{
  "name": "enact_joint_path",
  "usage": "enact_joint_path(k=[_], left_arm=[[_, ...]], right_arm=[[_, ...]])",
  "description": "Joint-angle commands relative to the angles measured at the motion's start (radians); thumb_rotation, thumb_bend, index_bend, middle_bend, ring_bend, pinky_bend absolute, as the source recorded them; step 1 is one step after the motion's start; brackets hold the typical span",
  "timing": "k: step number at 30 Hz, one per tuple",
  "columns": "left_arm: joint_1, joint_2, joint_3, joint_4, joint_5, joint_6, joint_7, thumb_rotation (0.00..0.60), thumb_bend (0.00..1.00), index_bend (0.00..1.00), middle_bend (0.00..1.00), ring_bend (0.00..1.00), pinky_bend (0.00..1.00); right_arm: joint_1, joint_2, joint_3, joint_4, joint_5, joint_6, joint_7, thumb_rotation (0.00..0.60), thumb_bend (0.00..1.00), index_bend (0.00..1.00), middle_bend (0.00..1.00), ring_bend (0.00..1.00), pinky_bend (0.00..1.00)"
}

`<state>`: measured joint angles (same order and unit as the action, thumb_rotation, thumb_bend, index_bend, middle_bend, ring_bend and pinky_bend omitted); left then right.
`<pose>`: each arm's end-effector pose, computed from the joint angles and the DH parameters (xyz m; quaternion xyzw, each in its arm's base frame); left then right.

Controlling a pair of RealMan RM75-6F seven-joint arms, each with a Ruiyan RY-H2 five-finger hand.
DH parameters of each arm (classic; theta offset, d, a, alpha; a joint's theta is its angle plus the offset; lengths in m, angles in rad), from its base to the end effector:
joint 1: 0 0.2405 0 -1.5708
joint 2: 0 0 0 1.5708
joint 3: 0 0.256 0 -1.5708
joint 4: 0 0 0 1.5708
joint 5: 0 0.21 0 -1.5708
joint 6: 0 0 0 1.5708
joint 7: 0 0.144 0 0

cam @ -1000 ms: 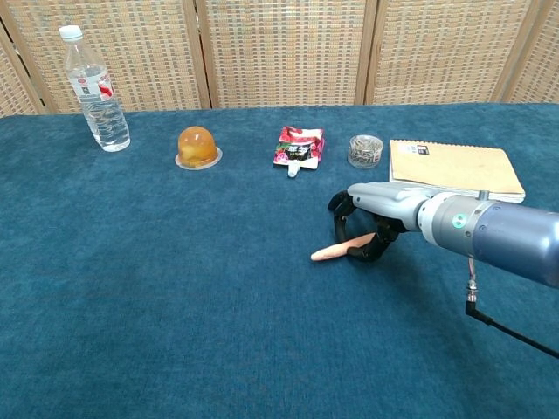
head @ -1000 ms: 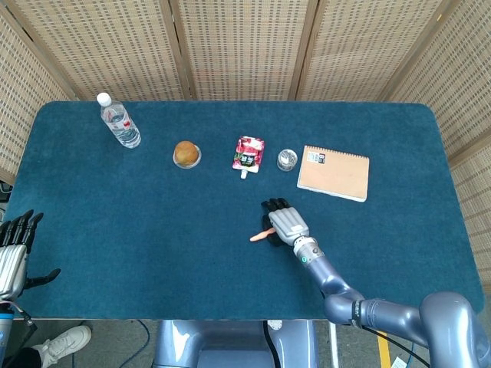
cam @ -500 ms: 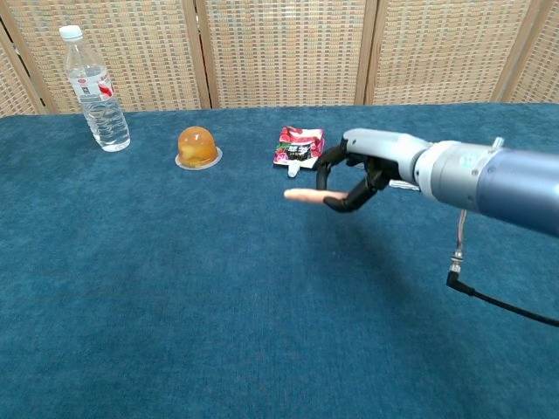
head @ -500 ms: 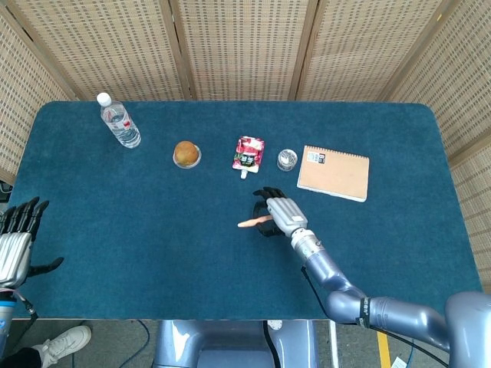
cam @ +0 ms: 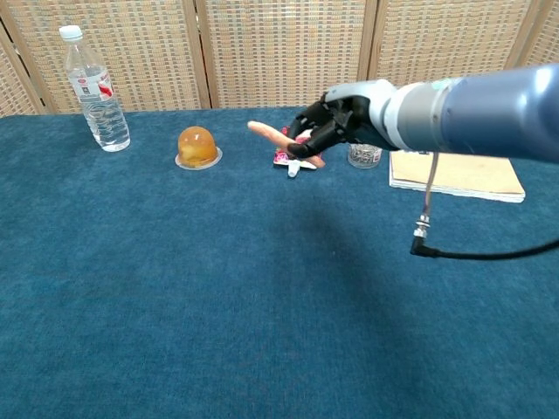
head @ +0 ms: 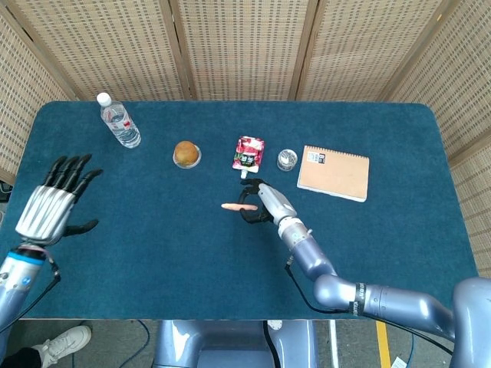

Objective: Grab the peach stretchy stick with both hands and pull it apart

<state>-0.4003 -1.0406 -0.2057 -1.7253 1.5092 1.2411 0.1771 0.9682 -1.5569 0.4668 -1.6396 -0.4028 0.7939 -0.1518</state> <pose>-0.2097 0.2898 0.1629 -0.6994 -0.2542 -0.4183 0.5209 -0.0414 -0.3751 -0.0196 0.5452 -0.6842 0.4218 0.2383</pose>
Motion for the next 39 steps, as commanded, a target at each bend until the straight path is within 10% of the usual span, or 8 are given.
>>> enact_joint_path(k=[1,30,39], left_arm=[[-0.083,-0.046,-0.014,0.069,0.062,-0.061,0.008,0.6,0.0,0.25,0.0,0.0,0.0],[-0.348,-0.395,-0.038,0.215,0.075,-0.154,0.121,0.6,0.01,0.47,0.0,0.0,0.0],[-0.371,-0.449,-0.023,0.236,0.056,-0.155,0.154,0.6,0.15,0.49,0.0,0.0,0.0]], right_arm=[[0.071,0.022,0.033,-0.04,0.119,0.012,-0.015,0.6,0.62,0.65,0.23,0.0,0.03],[0.14,0.009,-0.015,-0.066,0.171,0.075,-0.009,0.6,0.62,0.66,0.23,0.0,0.03],[0.137,0.013,-0.026,-0.061,0.168,0.077,-0.002,0.6,0.62,0.66,0.23,0.0,0.03]])
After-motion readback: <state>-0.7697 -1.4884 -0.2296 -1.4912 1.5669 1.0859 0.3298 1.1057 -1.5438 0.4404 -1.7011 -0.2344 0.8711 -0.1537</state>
